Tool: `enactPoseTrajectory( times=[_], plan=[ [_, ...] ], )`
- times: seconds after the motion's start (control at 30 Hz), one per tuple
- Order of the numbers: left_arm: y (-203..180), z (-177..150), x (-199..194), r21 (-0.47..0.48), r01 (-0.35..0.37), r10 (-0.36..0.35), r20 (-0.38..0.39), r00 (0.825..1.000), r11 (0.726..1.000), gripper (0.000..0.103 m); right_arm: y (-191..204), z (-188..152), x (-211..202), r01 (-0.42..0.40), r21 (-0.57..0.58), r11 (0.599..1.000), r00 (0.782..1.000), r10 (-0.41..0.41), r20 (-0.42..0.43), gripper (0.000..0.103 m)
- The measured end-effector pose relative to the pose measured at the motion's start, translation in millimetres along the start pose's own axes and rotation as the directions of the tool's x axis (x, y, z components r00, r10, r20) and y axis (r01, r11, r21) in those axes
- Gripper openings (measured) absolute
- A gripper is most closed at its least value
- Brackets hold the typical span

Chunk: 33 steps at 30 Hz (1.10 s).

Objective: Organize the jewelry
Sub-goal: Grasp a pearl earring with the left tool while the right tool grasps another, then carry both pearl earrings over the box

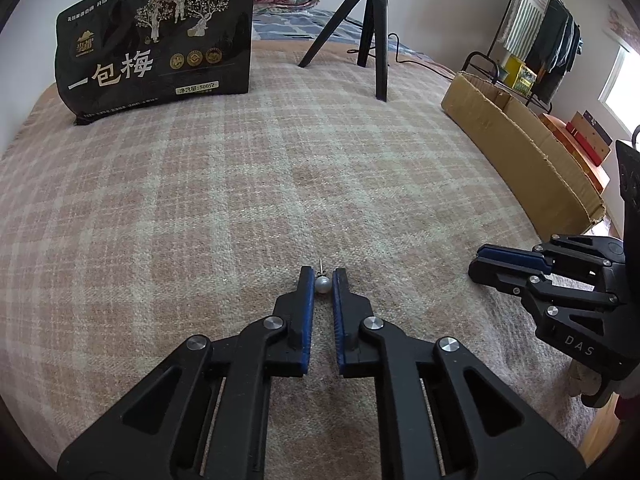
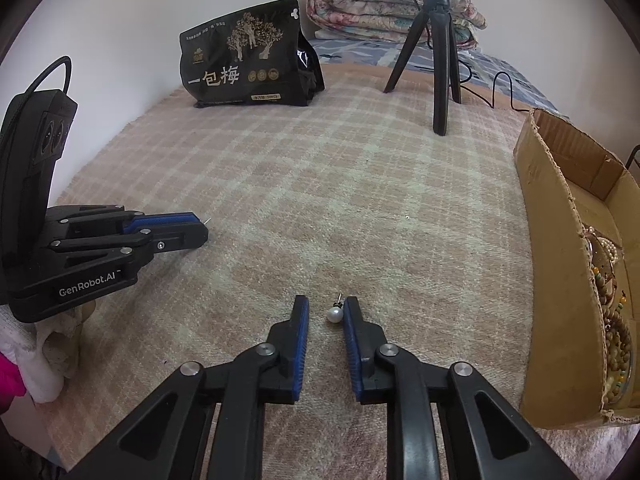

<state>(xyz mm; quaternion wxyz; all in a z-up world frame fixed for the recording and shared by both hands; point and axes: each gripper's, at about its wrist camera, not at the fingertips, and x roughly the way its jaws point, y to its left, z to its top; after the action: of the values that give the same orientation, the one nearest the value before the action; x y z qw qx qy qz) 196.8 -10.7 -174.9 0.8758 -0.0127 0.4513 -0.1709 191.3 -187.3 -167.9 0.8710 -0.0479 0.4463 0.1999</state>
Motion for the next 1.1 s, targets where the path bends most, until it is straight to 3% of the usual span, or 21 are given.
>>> enactPoseTrajectory(
  times=[0.47,1.1],
  plan=[
    [-1.5,3.3,-10.0,-0.02,0.006,-0.006,0.017,1.0,1.0,0.007,0.6,2.4,-15.2,-0.025,0.025,0.999,0.999,0.024,0.036,0.006],
    [-54.3,49.7,-44.8,0.035,0.086,-0.09,0.118,0.989,0.996,0.007,-44.2,1.4,-98.7,0.017,0.111,0.994,0.983,-0.037,0.18,0.006]
  ],
)
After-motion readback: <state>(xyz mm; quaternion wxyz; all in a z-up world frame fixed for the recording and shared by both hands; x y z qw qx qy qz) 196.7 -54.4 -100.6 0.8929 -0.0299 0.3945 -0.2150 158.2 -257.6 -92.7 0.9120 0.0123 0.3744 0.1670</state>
